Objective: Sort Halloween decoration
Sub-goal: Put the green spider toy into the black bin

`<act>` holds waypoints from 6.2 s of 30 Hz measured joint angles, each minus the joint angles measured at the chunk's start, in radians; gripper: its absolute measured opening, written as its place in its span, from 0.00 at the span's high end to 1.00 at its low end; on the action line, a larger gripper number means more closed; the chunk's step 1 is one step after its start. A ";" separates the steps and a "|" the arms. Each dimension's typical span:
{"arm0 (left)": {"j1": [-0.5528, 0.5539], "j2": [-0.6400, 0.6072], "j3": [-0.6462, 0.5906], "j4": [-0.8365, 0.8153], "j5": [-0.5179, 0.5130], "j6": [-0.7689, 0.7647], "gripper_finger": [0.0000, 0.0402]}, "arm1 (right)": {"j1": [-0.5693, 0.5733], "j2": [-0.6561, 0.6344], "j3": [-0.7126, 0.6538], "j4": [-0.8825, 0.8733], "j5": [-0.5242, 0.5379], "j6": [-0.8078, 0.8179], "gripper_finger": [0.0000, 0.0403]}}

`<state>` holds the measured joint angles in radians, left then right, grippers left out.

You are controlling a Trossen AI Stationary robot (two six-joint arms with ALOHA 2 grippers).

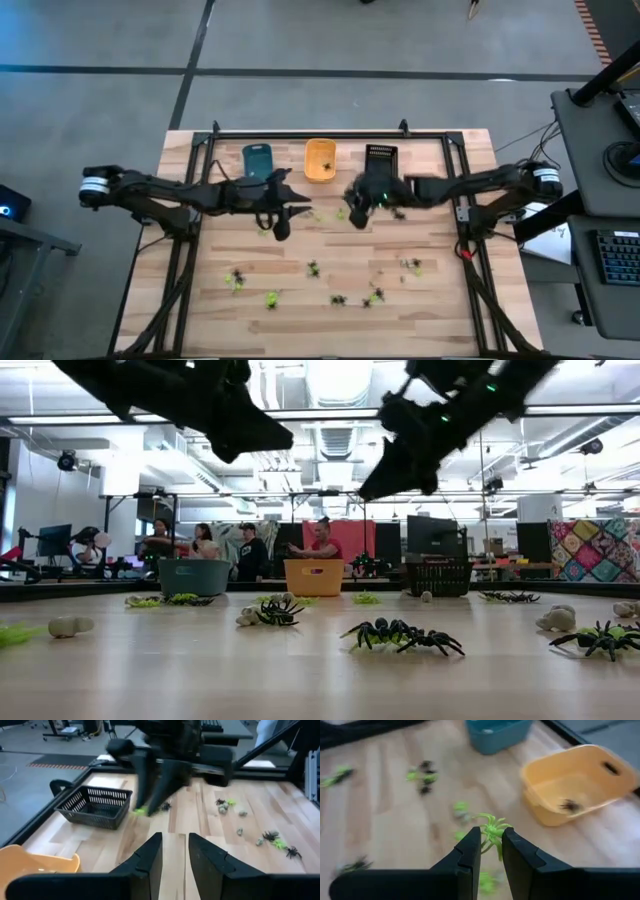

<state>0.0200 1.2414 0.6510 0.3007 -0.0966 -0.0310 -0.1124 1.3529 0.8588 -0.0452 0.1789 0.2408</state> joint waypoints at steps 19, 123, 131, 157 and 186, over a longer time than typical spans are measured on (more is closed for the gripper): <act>0.000 0.002 -0.057 -0.013 -0.002 -0.023 0.81 | -0.515 0.163 0.291 -0.780 -0.065 0.026 0.84; 0.165 0.319 -0.057 -0.151 0.106 0.276 0.65 | -0.180 -0.237 -0.015 -0.309 -0.082 -0.024 0.58; 0.165 0.319 -0.057 -0.142 0.106 0.291 0.65 | -0.107 -0.237 -0.069 -0.249 -0.082 -0.025 0.57; 0.167 0.439 -0.055 -0.037 0.086 0.302 0.66 | -0.055 -0.238 -0.136 -0.128 -0.082 -0.032 0.57; 0.168 0.437 -0.056 -0.038 0.070 0.286 1.00 | -0.055 -0.238 -0.136 -0.109 -0.082 -0.032 0.57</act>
<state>0.1879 1.6787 0.5949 0.2626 -0.0261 0.2554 -0.1677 1.1145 0.7227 -0.1544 0.0971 0.2092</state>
